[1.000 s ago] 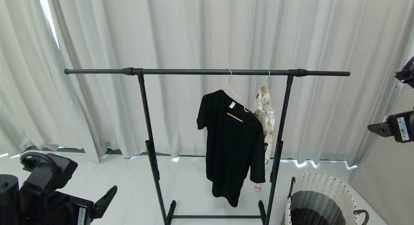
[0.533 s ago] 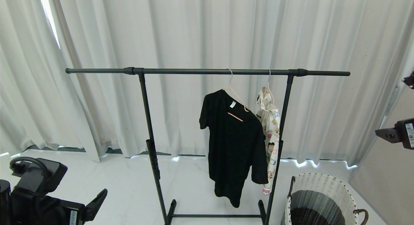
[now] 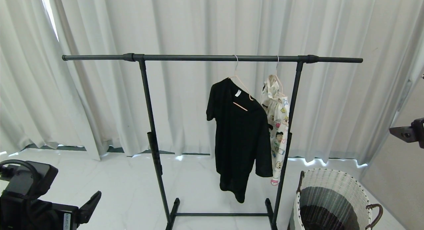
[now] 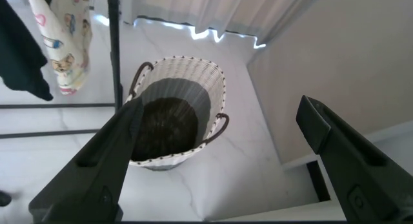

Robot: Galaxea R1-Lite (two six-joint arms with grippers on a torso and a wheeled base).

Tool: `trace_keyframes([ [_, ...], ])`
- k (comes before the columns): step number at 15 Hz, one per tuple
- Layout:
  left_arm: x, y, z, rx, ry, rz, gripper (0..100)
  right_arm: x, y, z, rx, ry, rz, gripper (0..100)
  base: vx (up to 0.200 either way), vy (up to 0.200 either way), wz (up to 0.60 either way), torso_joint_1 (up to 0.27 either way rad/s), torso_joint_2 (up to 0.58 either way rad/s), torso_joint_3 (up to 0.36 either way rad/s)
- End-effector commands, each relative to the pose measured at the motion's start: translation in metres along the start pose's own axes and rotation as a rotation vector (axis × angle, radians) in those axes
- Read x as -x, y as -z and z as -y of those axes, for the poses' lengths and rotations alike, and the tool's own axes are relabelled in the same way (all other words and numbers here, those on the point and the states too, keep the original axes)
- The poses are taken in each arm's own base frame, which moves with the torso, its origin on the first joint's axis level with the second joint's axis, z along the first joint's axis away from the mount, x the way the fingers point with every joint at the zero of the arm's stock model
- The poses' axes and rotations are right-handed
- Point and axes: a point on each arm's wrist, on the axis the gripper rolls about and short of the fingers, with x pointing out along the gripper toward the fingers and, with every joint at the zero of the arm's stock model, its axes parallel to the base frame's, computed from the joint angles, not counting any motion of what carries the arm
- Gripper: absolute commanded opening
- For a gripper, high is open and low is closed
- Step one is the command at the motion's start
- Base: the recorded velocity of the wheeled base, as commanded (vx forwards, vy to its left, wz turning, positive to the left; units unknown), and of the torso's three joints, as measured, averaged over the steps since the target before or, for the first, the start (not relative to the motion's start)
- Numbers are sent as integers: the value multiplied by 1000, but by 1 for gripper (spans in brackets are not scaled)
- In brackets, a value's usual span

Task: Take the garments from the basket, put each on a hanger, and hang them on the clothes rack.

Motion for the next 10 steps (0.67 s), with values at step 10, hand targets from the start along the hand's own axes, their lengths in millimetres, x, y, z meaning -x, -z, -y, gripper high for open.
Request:
trace_keyframes([
  [10, 26, 19, -9, 20, -74, 76, 100, 34, 39, 23, -64, 66, 56, 100, 0, 0, 0, -187, 475, 287],
])
